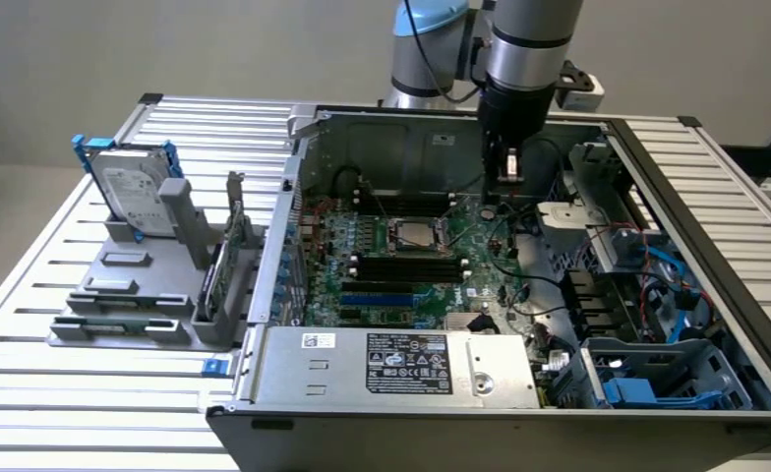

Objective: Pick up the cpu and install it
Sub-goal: 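Close the cpu cover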

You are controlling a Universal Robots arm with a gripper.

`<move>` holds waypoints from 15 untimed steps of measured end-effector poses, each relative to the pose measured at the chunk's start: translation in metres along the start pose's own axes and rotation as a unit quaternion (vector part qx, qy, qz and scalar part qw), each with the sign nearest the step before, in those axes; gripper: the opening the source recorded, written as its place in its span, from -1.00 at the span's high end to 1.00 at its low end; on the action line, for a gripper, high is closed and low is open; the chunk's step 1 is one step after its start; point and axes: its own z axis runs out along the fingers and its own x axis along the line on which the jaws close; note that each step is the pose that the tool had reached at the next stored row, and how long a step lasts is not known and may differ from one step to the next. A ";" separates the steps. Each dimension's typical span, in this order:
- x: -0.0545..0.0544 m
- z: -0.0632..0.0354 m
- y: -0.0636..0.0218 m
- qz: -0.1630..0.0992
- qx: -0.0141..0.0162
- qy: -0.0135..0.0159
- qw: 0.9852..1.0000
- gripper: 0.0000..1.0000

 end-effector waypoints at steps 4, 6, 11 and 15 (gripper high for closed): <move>0.000 0.0073 0.0015 0.000 0.000 0.000 1.000 0.79; 0.000 0.0111 0.0015 0.000 0.000 0.000 1.000 0.79; 0.000 0.0181 0.0012 0.000 0.004 0.000 1.000 0.79; -0.001 0.0184 0.0011 0.001 0.036 -0.001 0.999 0.79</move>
